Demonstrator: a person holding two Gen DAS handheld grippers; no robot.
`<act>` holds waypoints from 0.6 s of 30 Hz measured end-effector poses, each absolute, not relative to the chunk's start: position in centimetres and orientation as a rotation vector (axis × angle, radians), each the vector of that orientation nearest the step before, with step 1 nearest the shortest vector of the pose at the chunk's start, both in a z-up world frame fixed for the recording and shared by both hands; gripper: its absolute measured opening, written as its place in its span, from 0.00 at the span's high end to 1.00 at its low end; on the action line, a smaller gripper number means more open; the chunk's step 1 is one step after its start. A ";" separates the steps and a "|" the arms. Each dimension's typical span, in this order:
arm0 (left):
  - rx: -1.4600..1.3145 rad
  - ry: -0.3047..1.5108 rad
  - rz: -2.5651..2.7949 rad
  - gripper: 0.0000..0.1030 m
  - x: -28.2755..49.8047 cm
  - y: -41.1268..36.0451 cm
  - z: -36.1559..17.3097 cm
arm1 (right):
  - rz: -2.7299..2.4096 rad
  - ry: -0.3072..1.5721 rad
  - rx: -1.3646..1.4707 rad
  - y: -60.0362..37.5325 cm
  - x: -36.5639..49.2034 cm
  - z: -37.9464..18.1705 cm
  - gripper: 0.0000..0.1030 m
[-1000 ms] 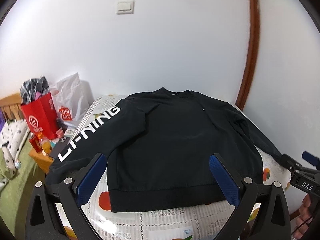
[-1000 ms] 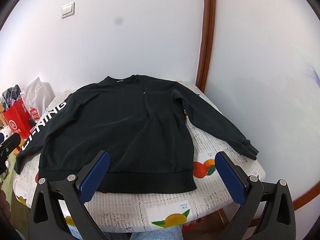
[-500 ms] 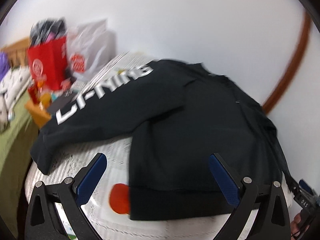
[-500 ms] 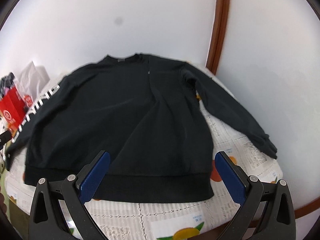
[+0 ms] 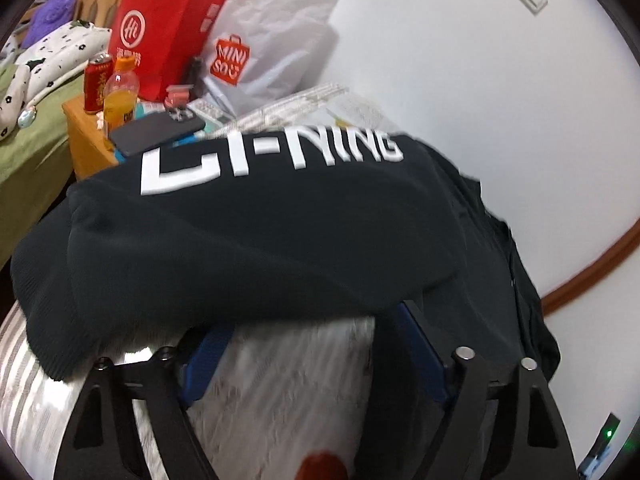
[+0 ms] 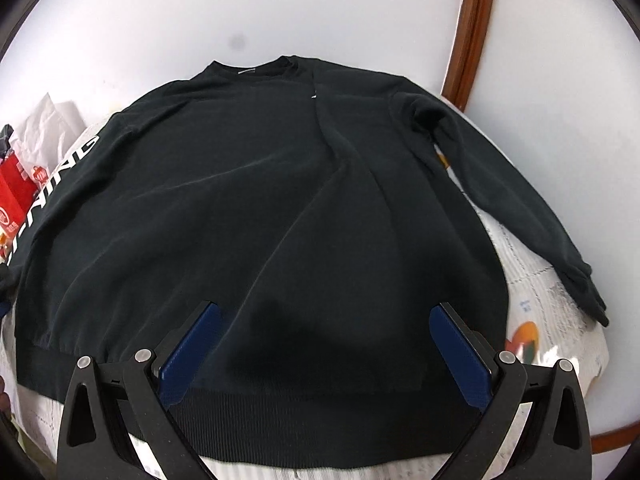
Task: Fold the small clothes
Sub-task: 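Grasp the printed sleeve cuff with the left gripper and lift it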
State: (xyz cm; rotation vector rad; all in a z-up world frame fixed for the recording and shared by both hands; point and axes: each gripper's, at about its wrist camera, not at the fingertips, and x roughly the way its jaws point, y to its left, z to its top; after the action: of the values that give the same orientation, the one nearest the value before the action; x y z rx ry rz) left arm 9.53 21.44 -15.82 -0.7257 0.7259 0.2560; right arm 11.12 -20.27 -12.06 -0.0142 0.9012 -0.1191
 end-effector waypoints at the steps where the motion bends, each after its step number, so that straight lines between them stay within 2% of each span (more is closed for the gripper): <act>1: -0.725 0.722 0.273 0.24 9.9 21.6 -15.8 | -0.118 0.906 -0.015 -20.3 11.5 -12.2 0.00; 4: -0.731 0.727 0.344 0.45 11.0 22.2 -15.9 | -0.129 0.915 -0.025 -20.7 12.1 -12.4 0.00; 6: -0.722 0.746 0.405 0.69 11.6 22.8 -15.9 | -0.134 0.916 -0.028 -21.0 12.4 -12.4 0.01; 7: -0.700 0.764 0.431 0.75 12.0 22.9 -15.8 | -0.140 0.914 -0.028 -21.4 12.5 -12.3 0.00; 8: -0.650 0.798 0.451 0.88 12.8 22.9 -15.6 | -0.140 0.913 -0.027 -21.6 12.6 -12.2 0.00; 11: -0.560 0.809 0.439 0.92 14.1 22.2 -13.6 | -0.137 0.906 -0.026 -22.7 12.9 -11.8 0.00; 18: -0.389 0.673 0.320 0.93 19.2 17.3 -4.3 | -0.126 0.846 -0.068 -25.0 14.4 -9.5 0.00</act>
State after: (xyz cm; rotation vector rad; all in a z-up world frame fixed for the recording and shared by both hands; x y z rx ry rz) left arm 19.24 17.33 -4.32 -0.3893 0.6730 0.3198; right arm 14.37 -24.96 -9.49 -0.0678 0.8455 -0.1258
